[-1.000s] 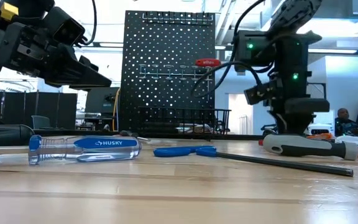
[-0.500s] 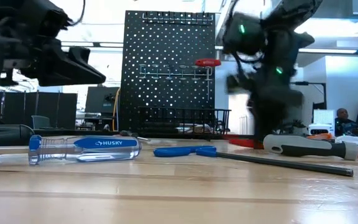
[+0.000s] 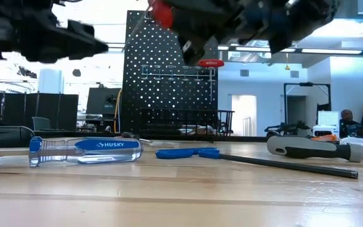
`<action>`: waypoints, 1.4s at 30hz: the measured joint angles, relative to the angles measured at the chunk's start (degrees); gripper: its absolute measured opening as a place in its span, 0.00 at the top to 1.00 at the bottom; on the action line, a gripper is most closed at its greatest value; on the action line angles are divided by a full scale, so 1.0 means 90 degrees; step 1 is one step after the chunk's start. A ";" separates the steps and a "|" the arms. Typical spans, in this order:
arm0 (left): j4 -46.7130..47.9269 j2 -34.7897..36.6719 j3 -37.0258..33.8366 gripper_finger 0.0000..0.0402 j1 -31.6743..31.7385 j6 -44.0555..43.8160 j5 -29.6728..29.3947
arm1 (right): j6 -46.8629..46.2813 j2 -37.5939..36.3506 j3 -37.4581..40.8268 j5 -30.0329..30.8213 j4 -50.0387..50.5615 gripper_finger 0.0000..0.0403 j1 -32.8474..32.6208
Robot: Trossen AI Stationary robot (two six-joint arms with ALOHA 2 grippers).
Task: Hang tools onto peg board
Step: Hang the red Allen wrench on the pegboard
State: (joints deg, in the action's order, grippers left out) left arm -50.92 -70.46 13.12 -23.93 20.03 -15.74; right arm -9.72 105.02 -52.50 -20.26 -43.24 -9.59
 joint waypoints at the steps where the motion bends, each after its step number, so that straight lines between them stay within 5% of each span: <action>1: 0.0010 0.0000 0.0084 0.65 -0.0002 0.0044 0.0031 | -0.0092 0.0065 -0.0034 -0.0004 -0.0025 0.80 0.0003; 6: 0.0516 0.0002 0.0562 0.51 0.0001 0.0854 -0.0069 | -0.0155 0.0403 -0.0354 -0.0076 -0.0106 0.80 -0.0009; 12: 0.2098 -0.0009 0.1308 0.50 0.0067 0.1127 -0.0367 | -0.0180 0.0711 -0.0627 -0.0221 0.0017 0.80 -0.0026; 17: 0.2947 -0.0009 0.1612 0.60 0.0071 0.0766 -0.0244 | -0.0157 0.0681 -0.0649 -0.0263 -0.0097 0.80 -0.0018; 30: 0.3107 -0.0007 0.1612 0.97 0.0076 0.0317 0.0078 | -0.0126 0.0681 -0.0649 -0.0309 -0.0031 0.79 0.0033; 38: 0.3063 -0.0015 0.1502 1.00 0.0078 -0.0504 0.0045 | -0.0078 0.0660 -0.0649 -0.0334 0.0779 0.67 0.0242; 42: 0.2421 0.0002 0.1167 1.00 0.0083 -0.0898 -0.0504 | -0.0074 0.0604 -0.0647 -0.0125 0.1447 0.57 0.0449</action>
State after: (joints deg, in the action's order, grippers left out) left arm -29.12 -70.43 23.62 -23.18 11.95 -20.27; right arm -10.38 110.46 -58.33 -21.39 -30.22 -5.55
